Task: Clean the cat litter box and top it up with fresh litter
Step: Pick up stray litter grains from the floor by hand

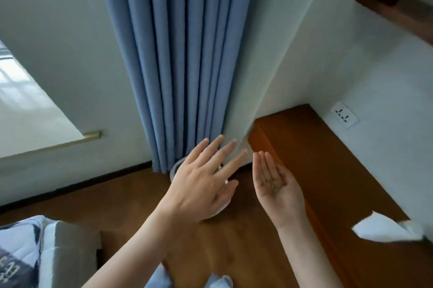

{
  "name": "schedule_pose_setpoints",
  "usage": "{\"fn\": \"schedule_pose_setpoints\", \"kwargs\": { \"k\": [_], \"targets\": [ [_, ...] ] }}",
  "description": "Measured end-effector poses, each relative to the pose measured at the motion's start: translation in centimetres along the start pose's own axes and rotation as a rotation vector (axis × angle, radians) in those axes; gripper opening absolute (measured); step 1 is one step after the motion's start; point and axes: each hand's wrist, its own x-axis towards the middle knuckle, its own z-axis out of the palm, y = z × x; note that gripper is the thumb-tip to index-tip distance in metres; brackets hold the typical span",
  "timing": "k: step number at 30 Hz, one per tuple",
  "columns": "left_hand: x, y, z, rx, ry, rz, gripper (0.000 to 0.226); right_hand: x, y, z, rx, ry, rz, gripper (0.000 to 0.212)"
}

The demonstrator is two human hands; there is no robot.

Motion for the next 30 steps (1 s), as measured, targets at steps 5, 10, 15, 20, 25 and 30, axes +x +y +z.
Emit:
{"fn": "schedule_pose_setpoints", "kwargs": {
  "k": [5, 10, 15, 20, 25, 30],
  "targets": [
    [-0.7, 1.2, 2.6, -0.07, -0.263, 0.121, 0.058, -3.7, -0.5, -3.5, 0.098, 0.114, -0.18, 0.043],
    [-1.5, 0.0, 3.7, -0.085, -0.355, 0.474, 0.053, -8.3, 3.8, -7.6, 0.425, 0.219, -0.447, 0.04],
    [-1.0, 1.0, 3.2, -0.111, -0.369, 0.774, 0.052, -13.4, 9.4, -9.8, 0.727, 0.295, -0.694, 0.037],
    [-1.4, 5.1, 2.6, -0.129, -0.448, 0.995, 0.055, -19.0, 14.2, -11.7, 0.908, 0.346, -0.926, 0.038],
    [-4.6, 10.8, 2.6, -0.184, -0.518, 1.177, 0.058, -25.7, 18.4, -13.9, 1.075, 0.366, -1.112, 0.041],
    [-10.4, 17.6, 2.5, -0.186, -0.636, 1.357, 0.057, -32.7, 22.3, -17.3, 1.183, 0.446, -1.293, 0.04]
  ]
}}
